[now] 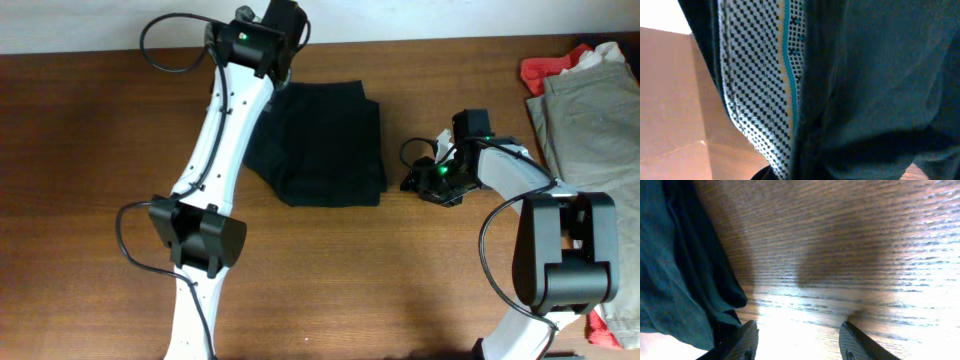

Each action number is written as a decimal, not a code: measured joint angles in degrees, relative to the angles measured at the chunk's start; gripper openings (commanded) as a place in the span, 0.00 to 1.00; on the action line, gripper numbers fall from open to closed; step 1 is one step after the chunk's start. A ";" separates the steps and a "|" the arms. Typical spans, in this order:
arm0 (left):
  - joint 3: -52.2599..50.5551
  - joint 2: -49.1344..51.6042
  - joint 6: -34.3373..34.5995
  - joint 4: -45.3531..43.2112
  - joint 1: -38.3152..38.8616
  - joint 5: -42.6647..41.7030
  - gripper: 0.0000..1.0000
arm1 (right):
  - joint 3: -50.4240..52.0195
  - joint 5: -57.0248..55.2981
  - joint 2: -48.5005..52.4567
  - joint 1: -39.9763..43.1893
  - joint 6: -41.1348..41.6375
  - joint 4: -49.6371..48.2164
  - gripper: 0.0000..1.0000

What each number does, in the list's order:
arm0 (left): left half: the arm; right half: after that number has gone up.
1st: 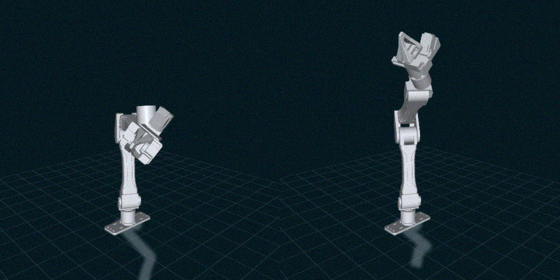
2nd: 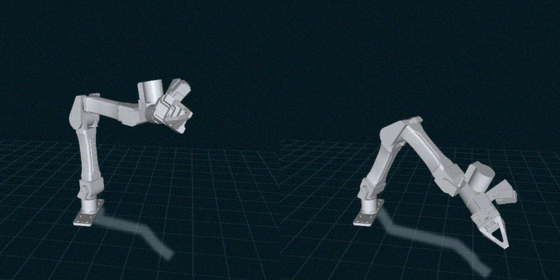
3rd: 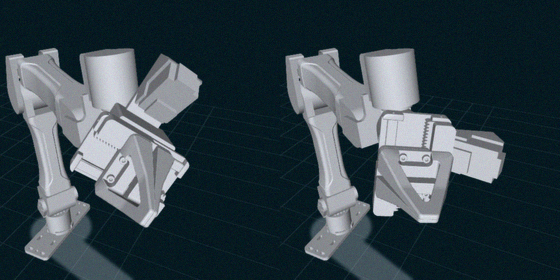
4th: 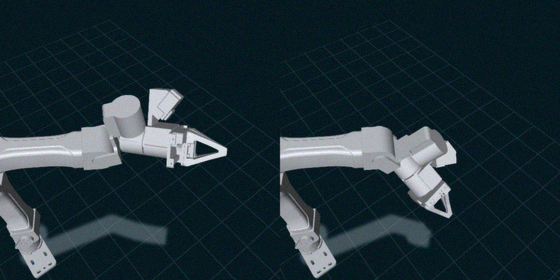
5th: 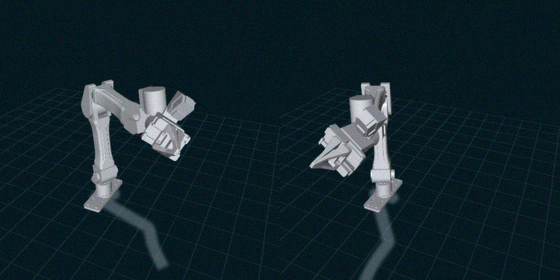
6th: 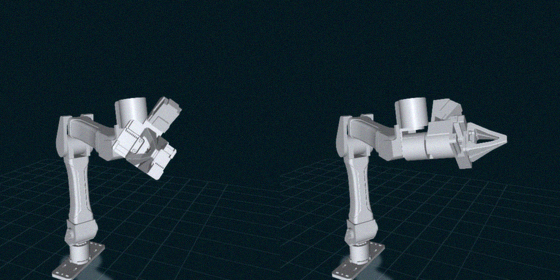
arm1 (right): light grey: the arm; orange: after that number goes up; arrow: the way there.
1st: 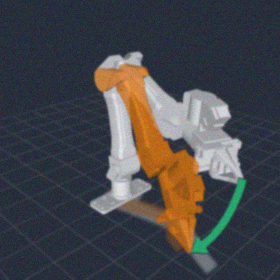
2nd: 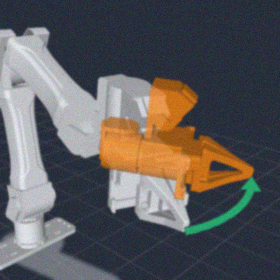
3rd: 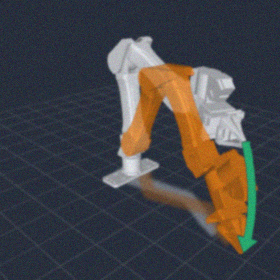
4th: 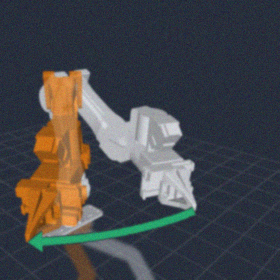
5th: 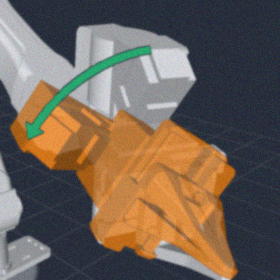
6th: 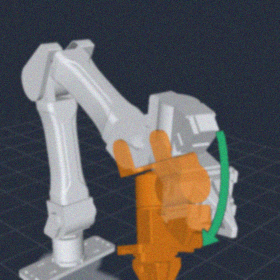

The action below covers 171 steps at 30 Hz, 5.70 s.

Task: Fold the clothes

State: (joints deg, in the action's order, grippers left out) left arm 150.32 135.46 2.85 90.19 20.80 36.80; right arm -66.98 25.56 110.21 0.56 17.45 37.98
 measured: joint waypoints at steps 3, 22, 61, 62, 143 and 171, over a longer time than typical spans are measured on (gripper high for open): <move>0.00 0.00 -0.02 1.81 -2.34 0.13 0.01 | 0.00 -0.20 0.00 0.00 -0.13 -0.04 0.58; 0.46 6.51 -2.40 -3.91 4.79 -26.38 0.14 | -0.09 -0.20 0.00 0.00 -0.20 -0.26 0.60; -26.27 7.72 -2.21 -10.25 -8.96 -47.82 0.01 | -10.71 -1.01 7.28 -16.04 5.31 3.89 0.04; -26.49 7.72 -1.42 -8.24 -9.11 -44.83 0.00 | -10.97 -2.64 7.26 -15.61 5.31 5.14 0.04; -19.08 13.68 23.30 -25.00 -55.49 -59.23 0.01 | -15.34 -25.59 -11.78 11.67 4.17 -3.43 0.99; -19.41 13.92 29.44 -35.78 -54.64 -56.54 0.08 | -15.34 -25.57 -11.78 11.67 4.15 -3.45 0.99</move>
State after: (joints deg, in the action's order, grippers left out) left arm 130.91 149.38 32.29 54.41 -33.85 -19.75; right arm -82.32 -0.01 98.43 12.23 21.61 34.52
